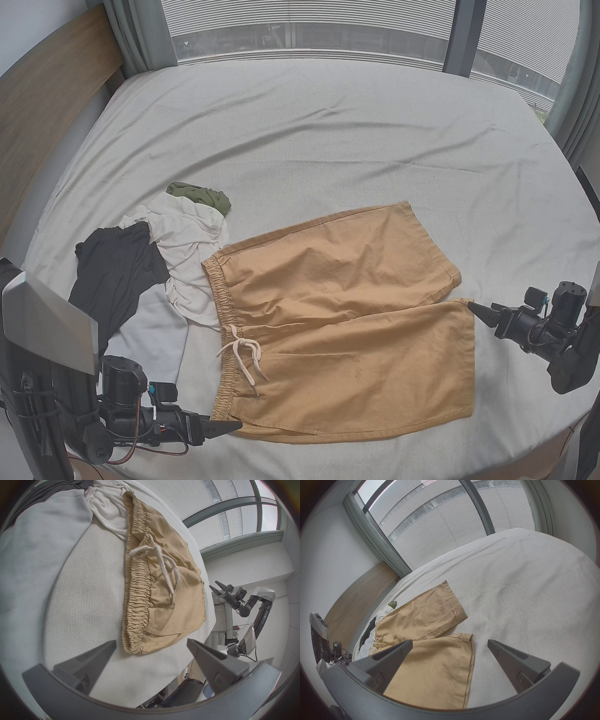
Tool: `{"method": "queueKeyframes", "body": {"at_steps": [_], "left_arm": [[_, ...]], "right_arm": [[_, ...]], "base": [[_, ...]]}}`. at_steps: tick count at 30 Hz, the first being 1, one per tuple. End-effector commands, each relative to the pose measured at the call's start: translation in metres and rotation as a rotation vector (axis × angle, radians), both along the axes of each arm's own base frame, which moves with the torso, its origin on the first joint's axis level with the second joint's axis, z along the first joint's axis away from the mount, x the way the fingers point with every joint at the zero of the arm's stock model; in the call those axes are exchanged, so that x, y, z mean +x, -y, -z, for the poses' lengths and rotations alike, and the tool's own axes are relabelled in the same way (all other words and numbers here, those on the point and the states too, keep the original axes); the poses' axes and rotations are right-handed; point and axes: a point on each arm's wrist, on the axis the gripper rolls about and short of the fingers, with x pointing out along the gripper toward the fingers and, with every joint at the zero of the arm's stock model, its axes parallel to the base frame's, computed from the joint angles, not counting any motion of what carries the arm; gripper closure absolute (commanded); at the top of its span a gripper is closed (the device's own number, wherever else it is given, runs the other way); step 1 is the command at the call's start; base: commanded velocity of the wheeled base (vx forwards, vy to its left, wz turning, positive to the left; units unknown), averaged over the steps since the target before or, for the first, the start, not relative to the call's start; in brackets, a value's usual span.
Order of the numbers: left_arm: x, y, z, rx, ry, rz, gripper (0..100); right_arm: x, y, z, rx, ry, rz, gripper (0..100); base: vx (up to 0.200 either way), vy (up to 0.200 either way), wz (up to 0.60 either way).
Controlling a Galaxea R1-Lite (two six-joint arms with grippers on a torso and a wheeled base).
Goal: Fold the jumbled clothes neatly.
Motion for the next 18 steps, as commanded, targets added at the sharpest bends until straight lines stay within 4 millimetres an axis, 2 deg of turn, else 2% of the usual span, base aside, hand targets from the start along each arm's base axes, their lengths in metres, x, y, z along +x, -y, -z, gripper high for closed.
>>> {"method": "queueKeyframes", "body": {"at_steps": [1, 6, 12, 18], "left_arm": [[-0.004, -0.001, 0.004, 0.007, -0.029, -0.001, 100], [-0.003, -0.001, 0.006, 0.006, -0.025, -0.003, 100], [-0.001, -0.001, 0.003, -0.001, -0.001, -0.006, 100], [-0.002, 0.0, 0.003, -0.003, 0.001, 0.0, 100]], "right_arm": [[-0.001, 0.0, 0.0, -0.001, -0.002, 0.001, 0], [-0.008, -0.001, 0.004, 0.001, -0.044, -0.001, 0], [-0.03, -0.005, 0.001, -0.017, -0.173, -0.025, 0], [-0.057, -0.017, 0.007, -0.03, -0.367, -0.079, 0]], "base": [[0.0, 0.0, 0.0], [0.0, 0.0, 0.0], [0.0, 0.0, 0.0], [0.0, 0.0, 0.0]]}}
